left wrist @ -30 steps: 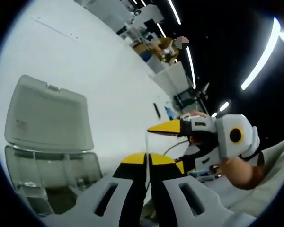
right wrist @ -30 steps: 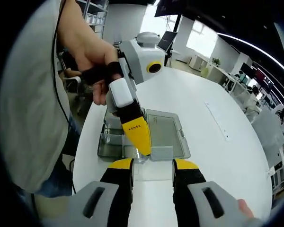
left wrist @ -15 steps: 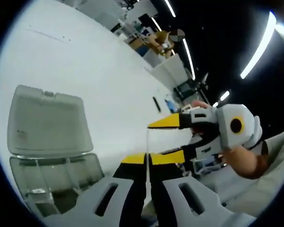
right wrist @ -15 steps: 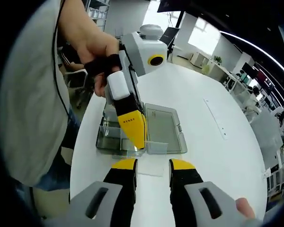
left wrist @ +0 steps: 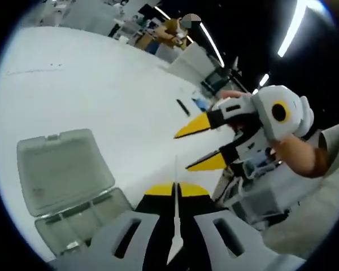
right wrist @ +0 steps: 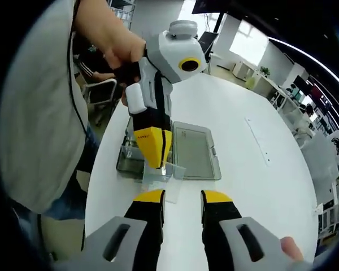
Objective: Insert the divider into the dual guide fixture by aligning both edges with the guide slots and pushing it downward to the bottom, including one-sided entry, uneven engagement, binding, and posture correction.
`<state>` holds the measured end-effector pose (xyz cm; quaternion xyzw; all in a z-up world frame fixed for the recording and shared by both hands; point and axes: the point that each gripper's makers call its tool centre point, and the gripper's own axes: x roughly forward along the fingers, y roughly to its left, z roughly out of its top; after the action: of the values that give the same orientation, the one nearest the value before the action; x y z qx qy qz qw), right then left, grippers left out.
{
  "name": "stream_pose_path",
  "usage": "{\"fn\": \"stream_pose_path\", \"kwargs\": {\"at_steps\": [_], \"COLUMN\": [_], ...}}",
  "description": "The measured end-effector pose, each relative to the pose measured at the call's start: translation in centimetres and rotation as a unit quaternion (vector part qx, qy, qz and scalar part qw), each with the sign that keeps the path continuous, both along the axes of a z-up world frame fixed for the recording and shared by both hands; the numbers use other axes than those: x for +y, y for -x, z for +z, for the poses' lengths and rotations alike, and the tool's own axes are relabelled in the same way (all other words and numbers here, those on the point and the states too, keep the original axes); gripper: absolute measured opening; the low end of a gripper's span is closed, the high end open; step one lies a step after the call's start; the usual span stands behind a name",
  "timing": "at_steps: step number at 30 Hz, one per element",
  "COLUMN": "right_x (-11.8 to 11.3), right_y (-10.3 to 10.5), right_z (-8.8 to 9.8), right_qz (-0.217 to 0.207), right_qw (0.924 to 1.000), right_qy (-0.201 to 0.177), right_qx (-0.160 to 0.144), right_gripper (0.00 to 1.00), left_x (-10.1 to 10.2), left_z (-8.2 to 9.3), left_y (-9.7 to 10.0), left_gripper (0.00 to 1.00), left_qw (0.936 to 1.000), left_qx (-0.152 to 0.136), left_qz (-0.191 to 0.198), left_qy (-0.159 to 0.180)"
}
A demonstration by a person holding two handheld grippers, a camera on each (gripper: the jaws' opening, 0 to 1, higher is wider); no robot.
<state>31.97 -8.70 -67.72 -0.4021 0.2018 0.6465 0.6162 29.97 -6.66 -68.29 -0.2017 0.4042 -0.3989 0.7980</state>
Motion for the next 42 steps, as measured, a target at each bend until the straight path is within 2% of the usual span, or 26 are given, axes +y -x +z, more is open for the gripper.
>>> {"fn": "stream_pose_path", "kwargs": {"at_steps": [6,10,12,18,26,28,32,35,39,41,42], "right_x": [-0.4,-0.5,-0.4,-0.1,0.8,0.9,1.0,1.1,1.2,1.2,1.3], "right_y": [0.0,0.4,0.5,1.4,2.7,2.9,3.5,4.1,4.6,4.9,5.0], "right_z": [0.7,0.9,1.2,1.5,1.4,1.3,1.0,0.7,0.2,0.1,0.1], "right_qz": [0.013,0.022,0.033,0.067,0.120,0.130,0.154,0.168,0.186,0.185,0.186], "right_qw": [0.9999,0.9994,0.9992,0.9965,0.9892,0.9873,0.9813,0.9762,0.9704,0.9675,0.9669], "right_qy": [0.009,0.011,0.011,0.025,0.055,0.063,0.085,0.100,0.121,0.132,0.134], "right_qx": [0.007,0.023,0.021,0.044,0.064,0.067,0.077,0.094,0.095,0.112,0.111], "right_gripper": [0.20,0.20,0.18,0.16,0.12,0.11,0.08,0.08,0.07,0.07,0.07], "left_x": [-0.2,-0.3,-0.2,-0.2,-0.3,-0.1,-0.4,-0.7,-0.7,-0.6,-0.7], "left_z": [0.3,0.4,0.3,0.2,0.0,-0.4,-0.6,-0.6,-0.7,-1.0,-1.0], "left_y": [0.4,0.8,0.9,1.4,2.0,2.2,2.6,2.8,2.8,2.9,3.0], "left_gripper": [0.00,0.00,0.00,0.00,0.00,0.00,0.00,0.00,0.00,0.00,0.00], "left_qw": [0.9983,0.9962,0.9950,0.9888,0.9740,0.9646,0.9554,0.9510,0.9470,0.9418,0.9410], "left_qx": [-0.020,-0.025,-0.027,-0.036,-0.054,-0.064,-0.073,-0.077,-0.082,-0.087,-0.087], "left_qz": [-0.046,-0.073,-0.084,-0.125,-0.187,-0.212,-0.236,-0.248,-0.257,-0.265,-0.267], "left_qy": [-0.028,-0.040,-0.046,-0.073,-0.116,-0.142,-0.162,-0.168,-0.175,-0.187,-0.189]}}
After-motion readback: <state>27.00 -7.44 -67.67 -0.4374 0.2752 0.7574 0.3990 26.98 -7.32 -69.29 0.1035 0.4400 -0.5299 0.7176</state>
